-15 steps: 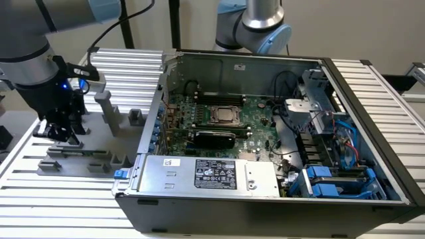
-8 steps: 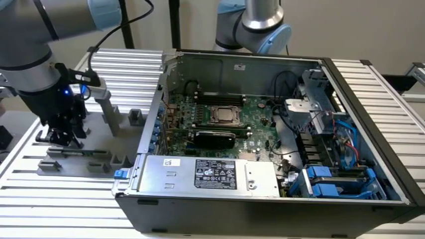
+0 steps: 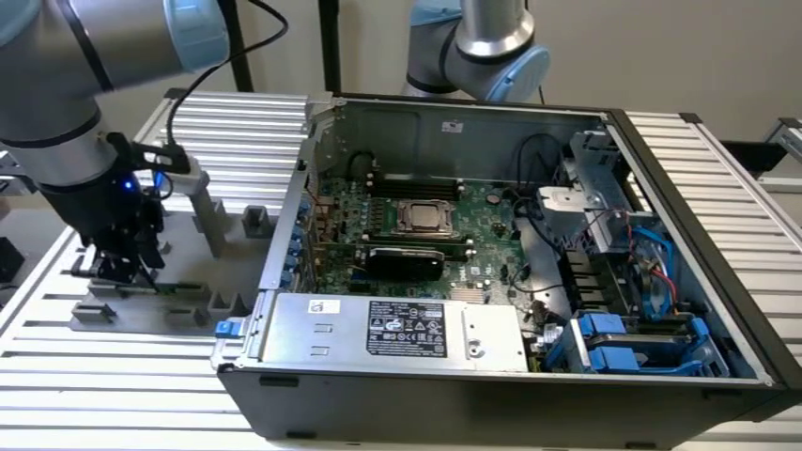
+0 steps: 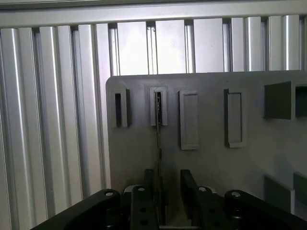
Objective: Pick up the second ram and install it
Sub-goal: 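Pick up the second ram and move it above second insertion slot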
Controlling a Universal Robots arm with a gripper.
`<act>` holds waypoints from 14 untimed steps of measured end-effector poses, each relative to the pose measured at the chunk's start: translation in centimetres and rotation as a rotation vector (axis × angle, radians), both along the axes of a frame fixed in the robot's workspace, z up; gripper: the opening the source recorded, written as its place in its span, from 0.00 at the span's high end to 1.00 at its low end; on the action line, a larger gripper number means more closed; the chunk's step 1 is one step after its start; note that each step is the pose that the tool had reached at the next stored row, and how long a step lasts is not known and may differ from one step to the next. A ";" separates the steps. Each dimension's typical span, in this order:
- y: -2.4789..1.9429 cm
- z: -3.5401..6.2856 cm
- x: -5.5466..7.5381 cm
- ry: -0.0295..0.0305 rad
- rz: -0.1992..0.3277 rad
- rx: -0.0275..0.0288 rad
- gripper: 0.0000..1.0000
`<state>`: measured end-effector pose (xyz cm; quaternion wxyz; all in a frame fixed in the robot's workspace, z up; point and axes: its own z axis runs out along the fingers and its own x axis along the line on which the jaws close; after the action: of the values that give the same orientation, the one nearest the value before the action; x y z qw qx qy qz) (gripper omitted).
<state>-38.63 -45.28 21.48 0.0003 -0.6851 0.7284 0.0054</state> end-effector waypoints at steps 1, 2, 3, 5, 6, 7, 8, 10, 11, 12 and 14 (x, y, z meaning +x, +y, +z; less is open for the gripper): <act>-0.04 -0.04 0.0 -0.0001 0.000 0.0001 0.00; -0.10 -0.10 0.0 -0.0003 0.001 0.0001 0.00; -0.16 -0.17 0.0 -0.0003 0.001 0.0001 0.00; -0.29 -0.37 0.0 -0.0010 0.003 0.0001 0.00; -0.32 -0.54 0.0 -0.0017 0.003 0.0002 0.00; -0.33 -0.70 0.0 -0.0027 0.004 0.0002 0.00; -0.35 -0.85 0.0 -0.0039 0.005 0.0001 0.00; -0.38 -1.11 0.0 -0.0063 0.006 0.0007 0.00; -0.40 -1.20 0.0 -0.0070 0.007 0.0011 0.00; -0.42 -1.27 0.0 -0.0075 0.007 0.0015 0.00; -0.45 -1.38 0.0 -0.0078 0.008 0.0020 0.00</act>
<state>-38.64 -45.73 20.09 0.0038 -0.6882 0.7255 0.0035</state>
